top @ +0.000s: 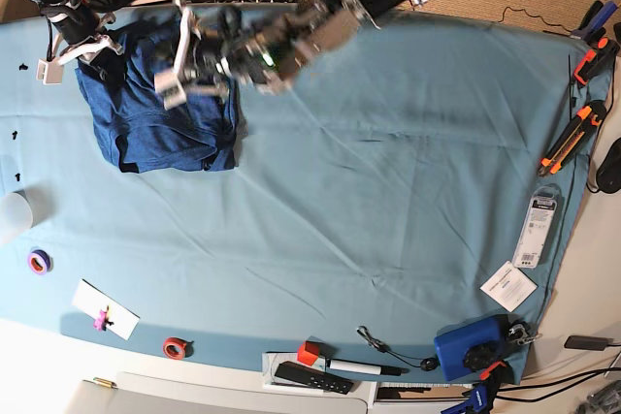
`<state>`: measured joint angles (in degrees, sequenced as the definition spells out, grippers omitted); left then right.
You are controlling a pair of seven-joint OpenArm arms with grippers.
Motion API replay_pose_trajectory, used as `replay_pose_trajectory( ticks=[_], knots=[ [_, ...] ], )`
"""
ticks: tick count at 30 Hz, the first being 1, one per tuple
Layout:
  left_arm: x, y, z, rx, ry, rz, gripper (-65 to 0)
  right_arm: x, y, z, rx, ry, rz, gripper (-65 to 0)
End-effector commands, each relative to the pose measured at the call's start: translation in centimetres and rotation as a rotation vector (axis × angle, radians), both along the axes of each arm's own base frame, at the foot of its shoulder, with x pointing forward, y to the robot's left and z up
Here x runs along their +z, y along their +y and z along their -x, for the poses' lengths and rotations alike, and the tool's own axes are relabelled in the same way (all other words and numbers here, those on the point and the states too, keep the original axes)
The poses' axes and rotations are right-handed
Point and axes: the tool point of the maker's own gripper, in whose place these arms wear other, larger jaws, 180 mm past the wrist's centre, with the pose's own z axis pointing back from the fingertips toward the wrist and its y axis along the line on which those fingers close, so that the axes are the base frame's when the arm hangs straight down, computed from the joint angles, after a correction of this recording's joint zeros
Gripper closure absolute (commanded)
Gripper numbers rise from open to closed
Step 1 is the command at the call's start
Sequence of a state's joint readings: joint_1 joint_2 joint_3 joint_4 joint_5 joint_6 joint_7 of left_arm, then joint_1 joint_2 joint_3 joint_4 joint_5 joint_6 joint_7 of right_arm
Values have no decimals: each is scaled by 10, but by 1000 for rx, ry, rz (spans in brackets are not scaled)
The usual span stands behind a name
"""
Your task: Layout the t-shirt on the table in an organized manner, then fold the t-shirt properly
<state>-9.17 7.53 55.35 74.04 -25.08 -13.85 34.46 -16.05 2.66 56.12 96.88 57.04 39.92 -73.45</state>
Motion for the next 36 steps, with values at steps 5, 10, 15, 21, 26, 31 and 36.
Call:
replay_pose_trajectory(
  ticks=[5,10,15,21,26,31,36],
  knots=[
    [4,-9,-9,17,-190,-61,0,11,-5,-5,-1,-41,22,0],
    [-3,-3,-16,28,-208,-122,0,16,-12,-6,5,-40,46,0],
    [-7,0,-15,21,-203,-143,0,30,-32,-11,25,-43,115,0],
    [-14,5,-12,6,-190,-193,0,47,-54,-17,36,-54,200,0],
    [-24,14,-4,-46,-174,-265,0,49,-76,-20,7,-17,311,0],
    [-20,10,-4,-45,-182,-237,0,68,-46,-31,81,-139,148,0],
    [-19,9,-5,-43,-184,-228,0,96,-8,-32,155,-322,-75,0]
  ],
)
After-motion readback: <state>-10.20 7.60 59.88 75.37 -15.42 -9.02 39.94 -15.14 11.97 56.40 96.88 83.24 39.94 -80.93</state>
